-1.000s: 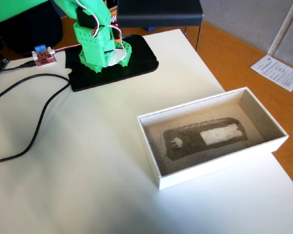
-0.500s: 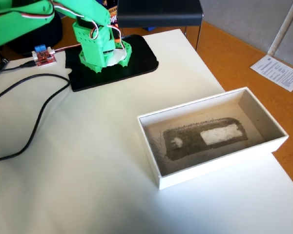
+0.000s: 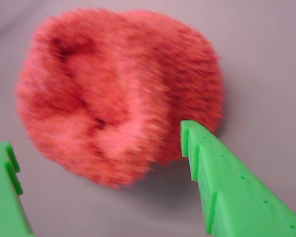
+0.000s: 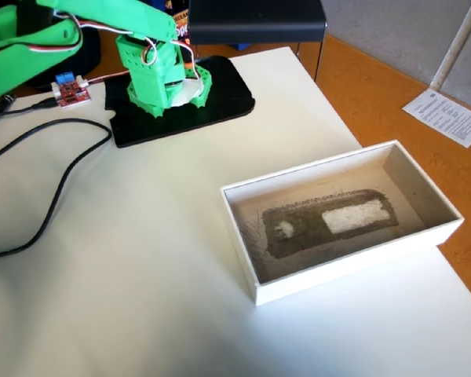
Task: Remove orange objects from table
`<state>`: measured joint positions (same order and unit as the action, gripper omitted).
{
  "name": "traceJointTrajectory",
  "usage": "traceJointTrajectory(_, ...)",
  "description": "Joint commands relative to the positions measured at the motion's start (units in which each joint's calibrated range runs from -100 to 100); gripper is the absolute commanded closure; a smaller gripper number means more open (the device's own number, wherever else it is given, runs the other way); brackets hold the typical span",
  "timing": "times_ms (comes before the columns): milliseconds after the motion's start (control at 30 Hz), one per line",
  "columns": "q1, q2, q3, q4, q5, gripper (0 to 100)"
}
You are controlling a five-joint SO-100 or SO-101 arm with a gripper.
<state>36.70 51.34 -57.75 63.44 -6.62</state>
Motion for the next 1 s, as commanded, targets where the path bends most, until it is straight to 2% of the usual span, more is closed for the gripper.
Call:
traceJointTrajectory(0,2.60,-1.19,2.33,-3.81,2.83,65)
traceJointTrajectory(333,2.23,0.82,0.78,-4.95,4.69,66)
traceJointTrajectory(433,2.23,0.82,1.36,-4.78,5.23,78)
traceJointTrajectory(500,2.23,0.82,1.36,-4.95,4.64,91)
traceJointTrajectory(567,2.23,0.74,1.45,-5.03,4.54,96)
traceJointTrajectory(700,2.38,0.57,1.94,-5.27,5.18,96)
traceJointTrajectory(900,2.82,0.49,2.03,-5.68,5.23,82)
traceJointTrajectory(967,2.90,0.49,2.33,-5.68,5.71,83)
